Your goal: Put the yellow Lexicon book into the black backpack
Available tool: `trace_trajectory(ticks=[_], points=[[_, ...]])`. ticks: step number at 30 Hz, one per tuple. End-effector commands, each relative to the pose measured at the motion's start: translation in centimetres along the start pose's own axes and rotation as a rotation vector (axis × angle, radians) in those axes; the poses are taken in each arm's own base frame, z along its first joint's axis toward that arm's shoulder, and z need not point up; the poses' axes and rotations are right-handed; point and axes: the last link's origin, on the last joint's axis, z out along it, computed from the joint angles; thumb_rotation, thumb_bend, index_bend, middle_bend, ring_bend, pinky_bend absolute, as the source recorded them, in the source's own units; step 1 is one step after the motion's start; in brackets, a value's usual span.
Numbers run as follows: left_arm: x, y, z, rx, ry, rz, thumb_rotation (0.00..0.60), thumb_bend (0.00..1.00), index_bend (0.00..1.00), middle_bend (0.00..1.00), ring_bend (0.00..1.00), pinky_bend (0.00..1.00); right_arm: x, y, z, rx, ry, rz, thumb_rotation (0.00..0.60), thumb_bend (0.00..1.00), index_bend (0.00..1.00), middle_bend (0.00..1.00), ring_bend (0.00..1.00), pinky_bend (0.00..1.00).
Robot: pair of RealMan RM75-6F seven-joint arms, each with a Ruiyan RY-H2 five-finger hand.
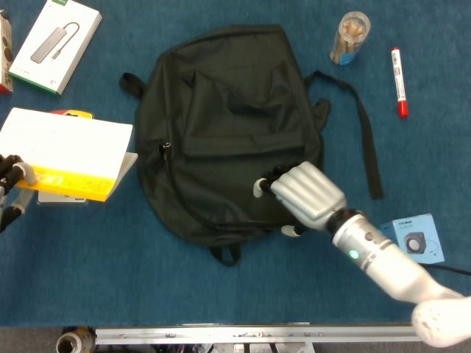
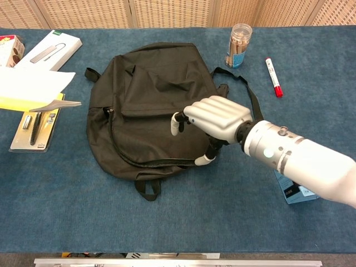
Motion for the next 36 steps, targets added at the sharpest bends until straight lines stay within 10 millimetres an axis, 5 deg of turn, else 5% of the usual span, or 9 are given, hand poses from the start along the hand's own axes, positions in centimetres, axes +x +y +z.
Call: trace_trajectory(ticks=[1, 22, 31, 36], points=[[0.0, 0.0, -0.1, 0.001, 0.000, -0.002, 0.600, 0.33, 0.66, 0.65, 0.56, 0.66, -0.6, -0.7, 1.1, -0.016, 0.008, -0.043, 0.600, 0.00, 0.36, 0.36, 0.29, 0.39], [-0.1, -0.6, -0.8, 0.022, 0.000, -0.003, 0.600, 0.33, 0.66, 0.65, 0.56, 0.66, -2.6, -3.6, 4.5, -0.045, 0.014, -0.109, 0.600, 0.01, 0.36, 0.36, 0.29, 0.40], [0.1, -0.8, -1.0, 0.030, 0.006, -0.002, 0.600, 0.33, 0.66, 0.65, 0.56, 0.66, -2.0, -3.5, 6.1, -0.085, 0.054, -0.139, 0.600, 0.48, 0.36, 0.38, 0.31, 0.49], [0.2, -0.8, -1.0, 0.028, 0.009, -0.003, 0.600, 0.33, 0.66, 0.65, 0.56, 0.66, -1.4, -3.3, 6.9, -0.101, 0.099, -0.132, 0.600, 0.60, 0.40, 0.43, 0.35, 0.57]])
